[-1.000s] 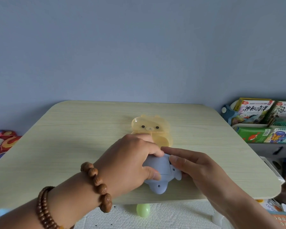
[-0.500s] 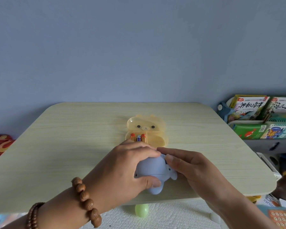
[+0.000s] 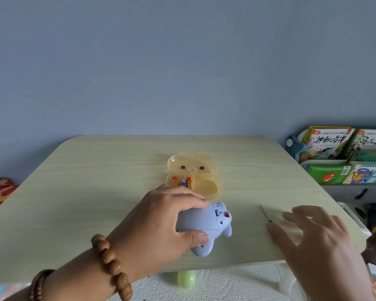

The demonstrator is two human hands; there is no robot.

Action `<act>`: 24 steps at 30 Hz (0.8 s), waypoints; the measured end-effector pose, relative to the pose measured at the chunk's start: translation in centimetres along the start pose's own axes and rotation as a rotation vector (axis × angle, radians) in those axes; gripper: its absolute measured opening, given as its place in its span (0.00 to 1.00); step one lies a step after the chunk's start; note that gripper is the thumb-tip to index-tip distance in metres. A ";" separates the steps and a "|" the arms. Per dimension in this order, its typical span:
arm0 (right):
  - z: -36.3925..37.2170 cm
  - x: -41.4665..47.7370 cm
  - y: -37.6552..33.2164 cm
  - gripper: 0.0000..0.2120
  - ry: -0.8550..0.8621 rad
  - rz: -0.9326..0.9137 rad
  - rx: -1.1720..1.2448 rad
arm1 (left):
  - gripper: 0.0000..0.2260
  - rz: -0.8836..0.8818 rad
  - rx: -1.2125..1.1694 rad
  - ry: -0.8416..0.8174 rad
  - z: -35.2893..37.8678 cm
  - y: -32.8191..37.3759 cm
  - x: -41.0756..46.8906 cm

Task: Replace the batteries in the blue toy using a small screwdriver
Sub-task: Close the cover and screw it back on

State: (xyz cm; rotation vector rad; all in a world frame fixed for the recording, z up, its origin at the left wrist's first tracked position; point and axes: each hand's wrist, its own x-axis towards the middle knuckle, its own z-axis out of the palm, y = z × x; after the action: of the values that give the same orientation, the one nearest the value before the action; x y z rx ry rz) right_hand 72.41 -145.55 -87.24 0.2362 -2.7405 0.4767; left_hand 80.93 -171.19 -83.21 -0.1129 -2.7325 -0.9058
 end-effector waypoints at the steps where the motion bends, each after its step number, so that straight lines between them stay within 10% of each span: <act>1: 0.3 -0.3 0.0 0.10 0.013 -0.006 0.022 | 0.25 -0.001 -0.003 0.000 0.0 0.0 0.0; 12: -5.1 0.9 -4.7 0.04 -0.116 -0.049 0.819 | 0.24 -0.015 0.018 0.002 -0.2 0.6 -0.1; 24: -4.4 0.8 -6.5 0.07 -0.174 -0.133 0.696 | 0.23 -0.007 0.024 0.001 -0.2 0.9 -0.3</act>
State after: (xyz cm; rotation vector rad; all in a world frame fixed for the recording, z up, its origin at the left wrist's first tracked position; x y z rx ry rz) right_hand 74.49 -150.16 -81.18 0.6472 -2.5841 1.4134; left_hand 81.45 -170.58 -82.60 -0.0982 -2.7440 -0.8737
